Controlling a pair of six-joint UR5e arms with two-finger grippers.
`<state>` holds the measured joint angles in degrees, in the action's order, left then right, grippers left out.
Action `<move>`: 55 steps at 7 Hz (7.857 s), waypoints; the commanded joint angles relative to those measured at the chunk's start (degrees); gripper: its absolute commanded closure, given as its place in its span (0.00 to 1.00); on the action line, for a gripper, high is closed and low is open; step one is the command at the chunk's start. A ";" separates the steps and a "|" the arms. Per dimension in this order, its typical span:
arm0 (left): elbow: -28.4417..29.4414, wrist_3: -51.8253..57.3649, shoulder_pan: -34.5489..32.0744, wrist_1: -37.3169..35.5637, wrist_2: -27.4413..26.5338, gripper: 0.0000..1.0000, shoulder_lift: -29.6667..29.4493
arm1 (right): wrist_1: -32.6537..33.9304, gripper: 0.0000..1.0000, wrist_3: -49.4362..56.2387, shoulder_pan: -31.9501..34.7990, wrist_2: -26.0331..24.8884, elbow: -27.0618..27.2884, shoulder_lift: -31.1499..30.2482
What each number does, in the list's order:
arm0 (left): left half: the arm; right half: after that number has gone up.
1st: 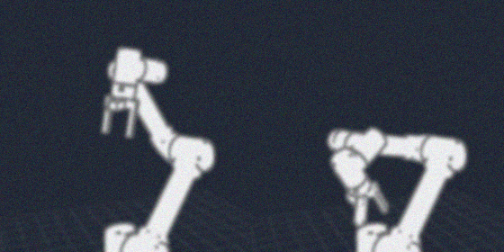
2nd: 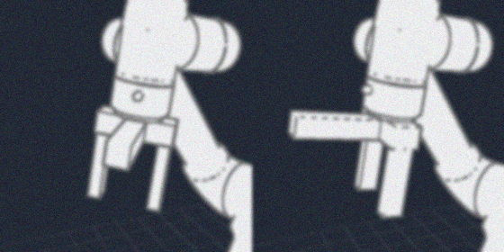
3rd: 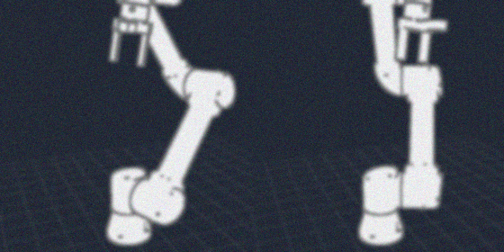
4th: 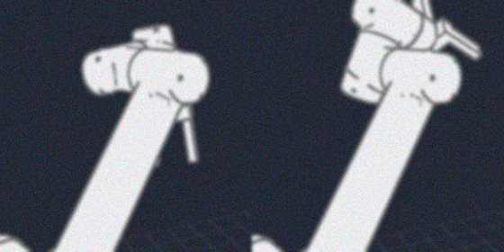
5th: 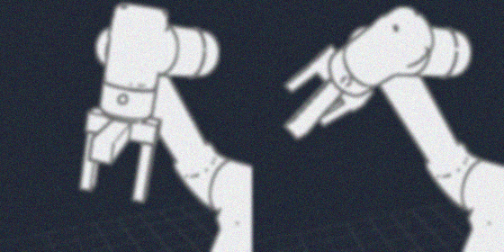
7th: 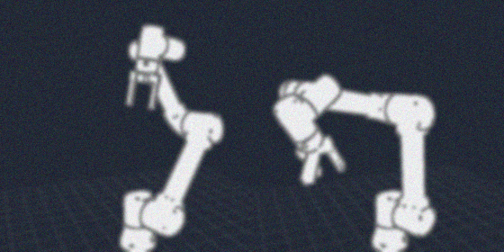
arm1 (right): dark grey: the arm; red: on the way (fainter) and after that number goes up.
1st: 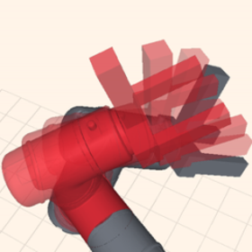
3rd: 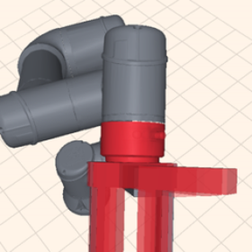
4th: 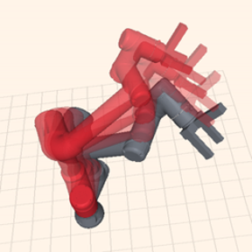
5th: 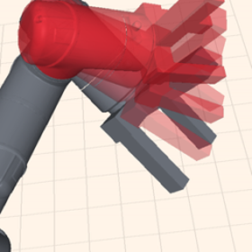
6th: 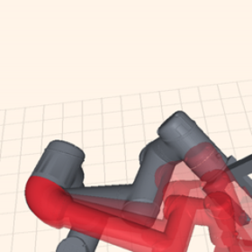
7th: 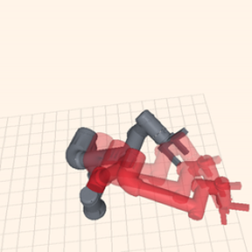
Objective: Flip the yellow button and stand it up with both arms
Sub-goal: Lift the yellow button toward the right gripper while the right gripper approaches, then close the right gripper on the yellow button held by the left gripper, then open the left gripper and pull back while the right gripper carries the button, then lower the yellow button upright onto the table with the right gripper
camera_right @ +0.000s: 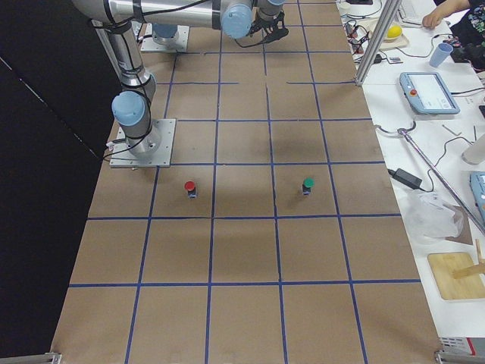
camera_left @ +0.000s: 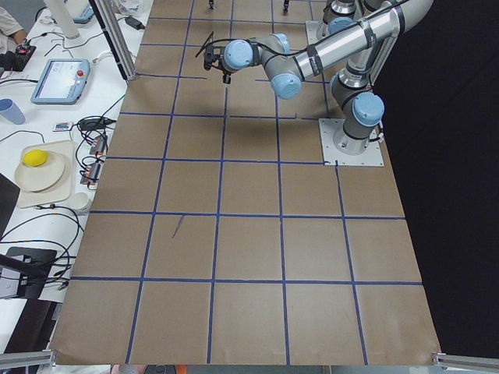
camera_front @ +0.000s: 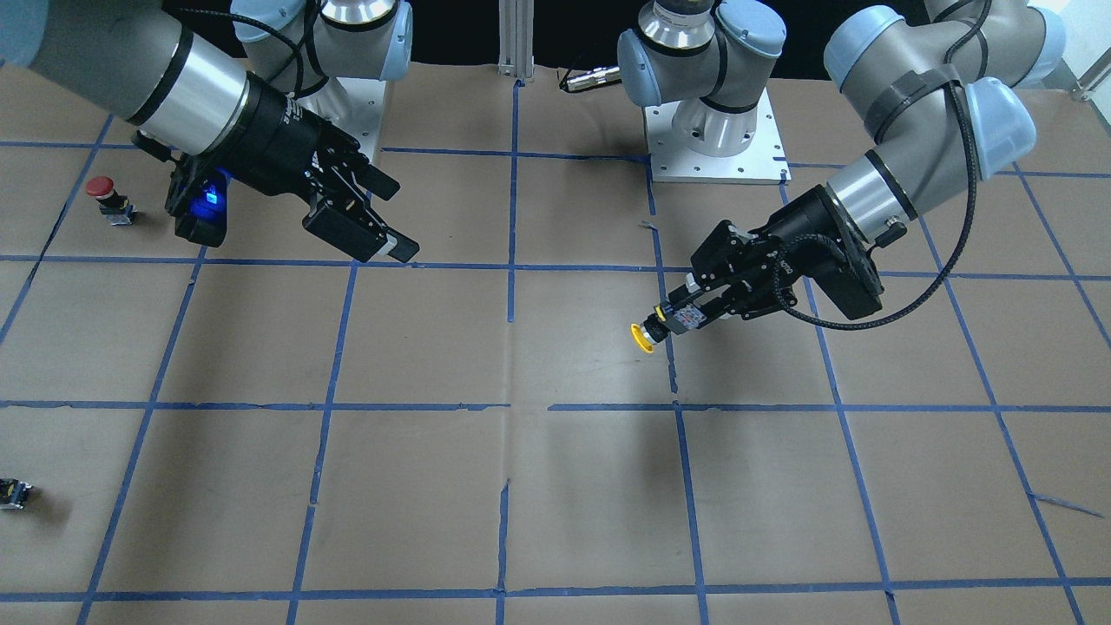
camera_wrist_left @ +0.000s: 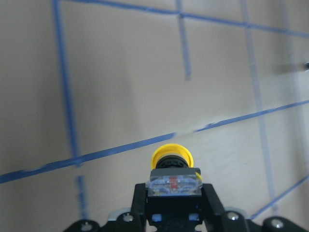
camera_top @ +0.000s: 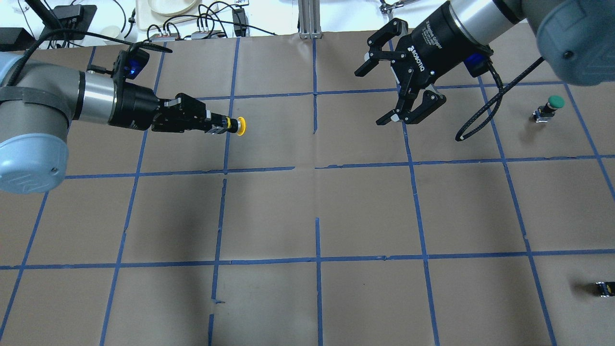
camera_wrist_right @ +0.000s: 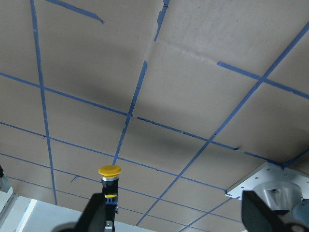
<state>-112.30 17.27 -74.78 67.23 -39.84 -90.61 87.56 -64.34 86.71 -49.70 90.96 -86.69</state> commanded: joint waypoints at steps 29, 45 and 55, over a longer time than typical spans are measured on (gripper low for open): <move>0.85 -17.79 -13.02 -6.32 25.34 0.97 -1.14 | -2.31 0.94 -2.90 0.66 11.82 0.45 0.21; 23.78 -21.15 -16.01 27.59 -45.93 0.00 3.85 | 3.63 0.98 115.12 -23.84 -30.26 1.58 0.39; 22.74 -17.44 -15.40 30.24 -48.05 0.00 6.68 | 22.83 0.98 191.20 -49.44 -9.97 17.59 8.17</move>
<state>-89.55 -0.13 -90.24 97.47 -87.89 -83.93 110.48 120.43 37.83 -60.39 108.61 -82.67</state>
